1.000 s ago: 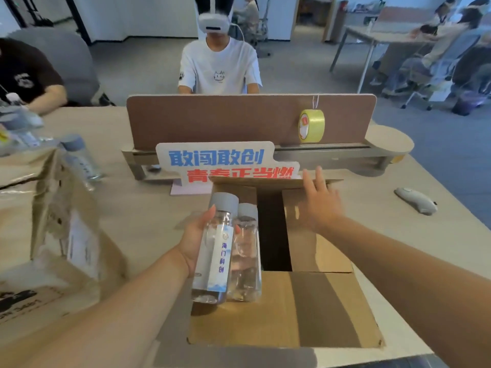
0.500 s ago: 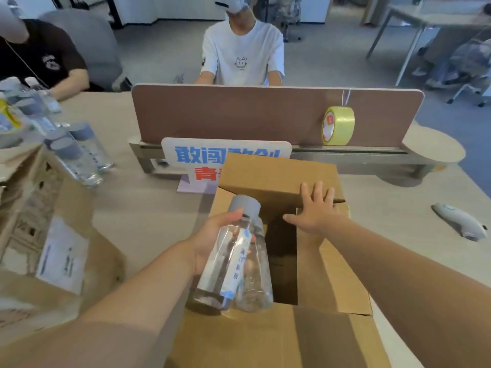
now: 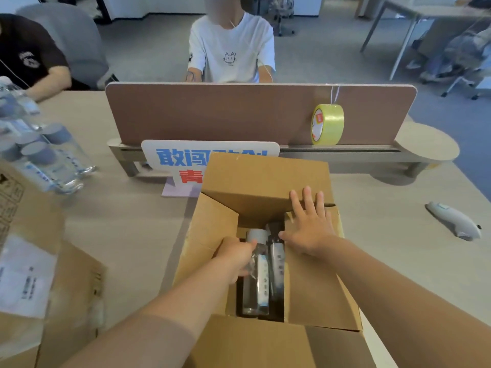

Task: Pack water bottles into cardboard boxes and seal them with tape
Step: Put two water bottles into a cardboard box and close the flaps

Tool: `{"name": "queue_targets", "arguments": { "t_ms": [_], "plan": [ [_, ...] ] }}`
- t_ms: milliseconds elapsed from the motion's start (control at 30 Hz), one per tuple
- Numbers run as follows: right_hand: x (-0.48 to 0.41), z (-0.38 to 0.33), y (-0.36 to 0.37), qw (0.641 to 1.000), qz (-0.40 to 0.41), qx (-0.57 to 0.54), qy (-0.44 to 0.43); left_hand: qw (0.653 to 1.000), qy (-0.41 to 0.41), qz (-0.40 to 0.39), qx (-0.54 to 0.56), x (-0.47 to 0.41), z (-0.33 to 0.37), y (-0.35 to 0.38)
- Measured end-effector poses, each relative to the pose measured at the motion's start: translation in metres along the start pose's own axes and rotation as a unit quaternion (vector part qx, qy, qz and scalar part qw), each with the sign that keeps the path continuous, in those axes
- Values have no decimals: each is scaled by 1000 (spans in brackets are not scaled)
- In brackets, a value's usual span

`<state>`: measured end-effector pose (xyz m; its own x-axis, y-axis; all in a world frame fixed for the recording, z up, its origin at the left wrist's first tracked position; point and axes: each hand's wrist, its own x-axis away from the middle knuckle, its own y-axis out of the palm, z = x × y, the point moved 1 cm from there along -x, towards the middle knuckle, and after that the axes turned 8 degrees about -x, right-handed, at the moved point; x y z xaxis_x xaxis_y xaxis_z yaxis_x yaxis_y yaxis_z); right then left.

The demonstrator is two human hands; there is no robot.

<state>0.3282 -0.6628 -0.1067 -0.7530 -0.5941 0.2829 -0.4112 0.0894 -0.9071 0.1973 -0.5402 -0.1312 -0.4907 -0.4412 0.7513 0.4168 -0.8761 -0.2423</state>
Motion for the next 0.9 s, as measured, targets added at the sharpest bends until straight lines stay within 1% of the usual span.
{"name": "queue_targets", "arguments": {
  "t_ms": [33,133,233,300,333,400,467,533,633,700,733,767,800,833,867,900],
  "plan": [
    [0,0,-1,1000,0,2,-1,1000,16,12,-9,1,3,3],
    [2,0,-6,1000,4,4,-3,988,103,48,-104,4,18,6],
    [17,1,-6,998,45,31,27,965,184,84,-164,17,29,-6],
    [28,7,-4,996,62,21,64,944,225,123,-206,23,31,-19],
    [37,10,-5,996,66,3,67,931,245,140,-232,28,28,-30],
    [55,22,-7,998,51,-40,25,900,282,156,-295,36,22,-52],
    [77,27,-13,997,6,-81,-8,866,301,140,-373,45,12,-80],
    [98,27,-19,995,-39,-94,0,836,308,113,-441,51,5,-102],
    [119,20,-23,994,-57,-89,2,804,321,67,-496,65,-5,-120],
    [131,16,-21,992,-72,-102,17,767,352,27,-536,76,-16,-128],
    [138,15,-19,991,-77,-109,24,743,365,7,-560,80,-23,-133],
    [145,16,-17,988,-80,-129,31,726,350,-16,-591,85,-31,-138],
    [151,16,-17,978,-87,-181,46,709,331,-33,-622,87,-39,-143],
    [160,18,-17,967,-93,-229,61,699,310,-51,-642,91,-47,-149],
    [167,20,-17,956,-100,-268,69,696,298,-72,-649,94,-51,-154],
    [172,24,-17,951,-104,-284,72,700,291,-86,-646,98,-54,-156]
  ]
}}
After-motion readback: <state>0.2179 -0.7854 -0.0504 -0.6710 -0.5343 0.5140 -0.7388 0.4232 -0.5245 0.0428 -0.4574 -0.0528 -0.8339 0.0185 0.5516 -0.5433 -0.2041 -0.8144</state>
